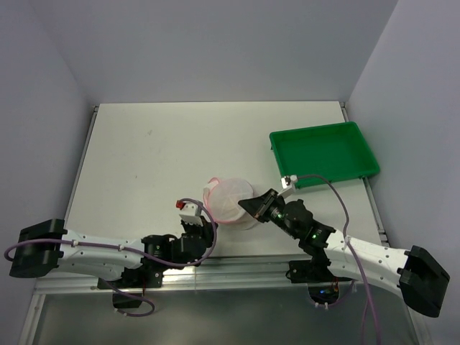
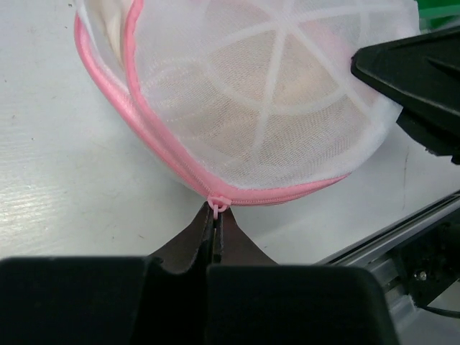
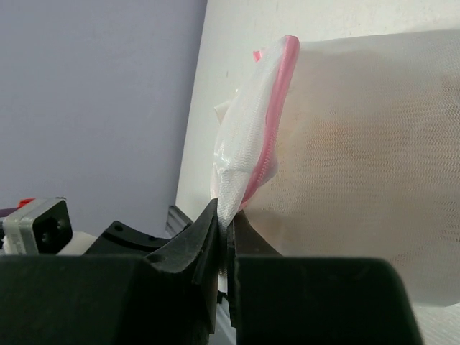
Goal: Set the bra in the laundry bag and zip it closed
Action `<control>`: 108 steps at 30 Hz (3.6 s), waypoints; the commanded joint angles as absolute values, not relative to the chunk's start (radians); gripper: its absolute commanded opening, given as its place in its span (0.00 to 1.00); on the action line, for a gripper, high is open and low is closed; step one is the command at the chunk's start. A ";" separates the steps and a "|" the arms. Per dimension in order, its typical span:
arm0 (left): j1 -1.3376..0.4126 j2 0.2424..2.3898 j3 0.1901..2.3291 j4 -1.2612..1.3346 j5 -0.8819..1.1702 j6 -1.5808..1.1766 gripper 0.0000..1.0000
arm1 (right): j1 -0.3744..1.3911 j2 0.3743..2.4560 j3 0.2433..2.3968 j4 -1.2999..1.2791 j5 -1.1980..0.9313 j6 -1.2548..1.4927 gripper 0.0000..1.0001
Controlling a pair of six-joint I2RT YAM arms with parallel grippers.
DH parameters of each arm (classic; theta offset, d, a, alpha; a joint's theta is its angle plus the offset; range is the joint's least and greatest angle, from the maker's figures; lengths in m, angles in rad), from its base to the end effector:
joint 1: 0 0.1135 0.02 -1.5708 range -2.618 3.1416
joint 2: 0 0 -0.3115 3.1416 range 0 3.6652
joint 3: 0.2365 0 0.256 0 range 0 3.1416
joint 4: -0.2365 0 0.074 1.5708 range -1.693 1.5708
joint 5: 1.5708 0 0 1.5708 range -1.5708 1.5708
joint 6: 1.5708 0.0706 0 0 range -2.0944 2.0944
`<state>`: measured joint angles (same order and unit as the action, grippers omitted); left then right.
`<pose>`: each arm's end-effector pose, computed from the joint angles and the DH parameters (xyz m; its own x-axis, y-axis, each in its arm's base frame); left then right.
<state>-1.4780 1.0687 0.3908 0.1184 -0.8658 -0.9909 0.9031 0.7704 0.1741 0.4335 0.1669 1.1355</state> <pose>0.0724 -0.1972 0.2136 -0.5167 -0.2983 -0.8025 0.2797 0.8271 -0.4875 0.1193 0.1323 0.2170 -0.6524 0.6167 -0.4405 -0.1927 0.4271 0.8834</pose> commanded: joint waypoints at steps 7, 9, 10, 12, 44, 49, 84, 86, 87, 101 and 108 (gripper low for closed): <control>-1.494 1.065 0.437 0.213 -0.809 -0.865 0.00 | 0.885 0.810 0.244 0.406 0.133 1.058 0.00; -1.494 1.081 0.448 0.245 -0.784 -0.864 0.00 | 0.885 0.808 0.238 0.422 0.124 1.063 0.00; -1.496 1.083 0.445 0.258 -0.775 -0.862 0.00 | 0.885 0.808 0.238 0.416 0.127 1.063 0.00; -1.496 1.078 0.440 0.267 -0.772 -0.864 0.00 | 0.885 0.804 0.232 0.416 0.130 1.065 0.00; -1.525 1.131 0.499 0.278 -0.884 -0.896 0.00 | 1.137 0.695 0.262 0.213 0.336 1.146 0.71; -1.543 1.126 0.469 0.256 -0.877 -0.919 0.00 | 1.127 0.722 0.290 0.222 0.363 1.137 0.66; -1.591 1.158 0.610 0.116 -1.017 -0.873 0.00 | 0.932 0.692 0.261 0.230 0.087 1.074 0.82; -1.591 1.181 0.617 0.146 -1.008 -0.858 0.00 | 0.956 0.689 0.255 0.232 0.109 1.092 0.79; -1.591 1.186 0.620 0.150 -1.000 -0.856 0.00 | 0.974 0.693 0.259 0.230 0.120 1.092 0.79; -1.591 1.068 0.537 0.071 -0.980 -0.902 0.00 | 0.959 0.753 0.319 0.233 0.169 1.045 0.00; -1.592 0.901 0.433 -0.219 -1.005 -1.136 0.00 | 0.685 0.839 0.409 0.207 0.022 0.904 0.00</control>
